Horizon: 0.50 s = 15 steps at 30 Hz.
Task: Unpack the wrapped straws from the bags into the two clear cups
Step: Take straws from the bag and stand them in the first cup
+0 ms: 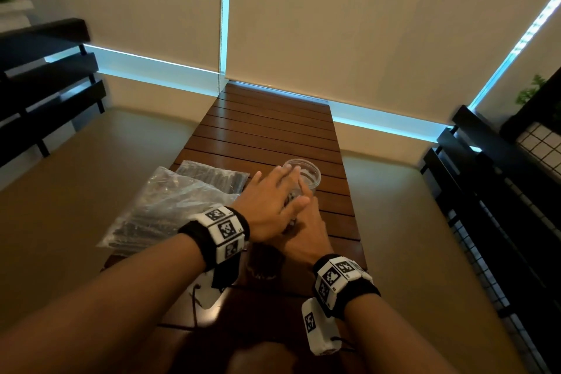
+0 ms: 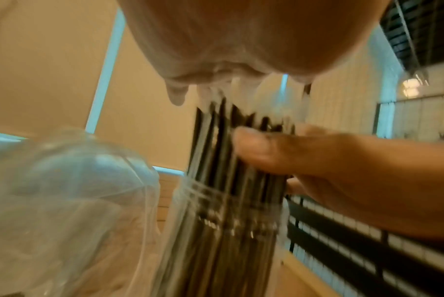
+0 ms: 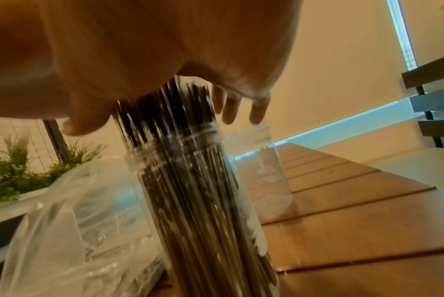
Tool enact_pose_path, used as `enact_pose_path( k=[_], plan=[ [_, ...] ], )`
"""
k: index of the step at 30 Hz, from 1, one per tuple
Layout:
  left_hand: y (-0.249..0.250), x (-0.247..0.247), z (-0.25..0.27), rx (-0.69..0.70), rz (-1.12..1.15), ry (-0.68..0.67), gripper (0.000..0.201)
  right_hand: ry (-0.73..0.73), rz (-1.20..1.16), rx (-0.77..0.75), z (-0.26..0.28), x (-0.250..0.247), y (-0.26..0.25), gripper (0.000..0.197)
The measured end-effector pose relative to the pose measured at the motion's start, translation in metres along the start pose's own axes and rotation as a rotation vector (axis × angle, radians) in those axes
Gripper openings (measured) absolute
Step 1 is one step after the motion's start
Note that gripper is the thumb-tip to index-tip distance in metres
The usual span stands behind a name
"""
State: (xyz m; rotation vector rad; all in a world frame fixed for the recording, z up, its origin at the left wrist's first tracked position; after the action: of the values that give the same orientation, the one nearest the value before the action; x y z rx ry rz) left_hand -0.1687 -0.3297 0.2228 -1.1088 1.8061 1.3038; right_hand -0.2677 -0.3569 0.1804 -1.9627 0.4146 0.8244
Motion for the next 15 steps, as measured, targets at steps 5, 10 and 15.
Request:
enact_pose_path(
  k=[5, 10, 15],
  plan=[
    [-0.067, -0.058, 0.016, -0.275, 0.064, 0.241, 0.048, 0.358, 0.117, -0.146, -0.002, -0.047, -0.049, 0.076],
    [-0.106, -0.027, 0.06, -0.363, -0.432, -0.139, 0.094, 0.262, 0.388, -0.536, -0.004, -0.019, -0.12, 0.008],
    [-0.118, -0.035, 0.063, -0.418, -0.33, 0.008, 0.035, -0.333, 0.564, -0.529, 0.011, 0.055, -0.129, 0.008]
  ],
)
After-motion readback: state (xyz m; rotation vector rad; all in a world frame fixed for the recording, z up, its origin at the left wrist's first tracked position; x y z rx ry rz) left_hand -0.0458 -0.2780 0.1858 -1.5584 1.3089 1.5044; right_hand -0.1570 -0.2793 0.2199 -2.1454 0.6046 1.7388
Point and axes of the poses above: each hand's wrist, its own z-axis away from the middle knuckle, its own x-axis out of the palm, y = z × x, the point moved 6 cm from there along -z, towards the middle knuckle, and after that the axes turned 11 degrees about y, right-handed, at the moved point
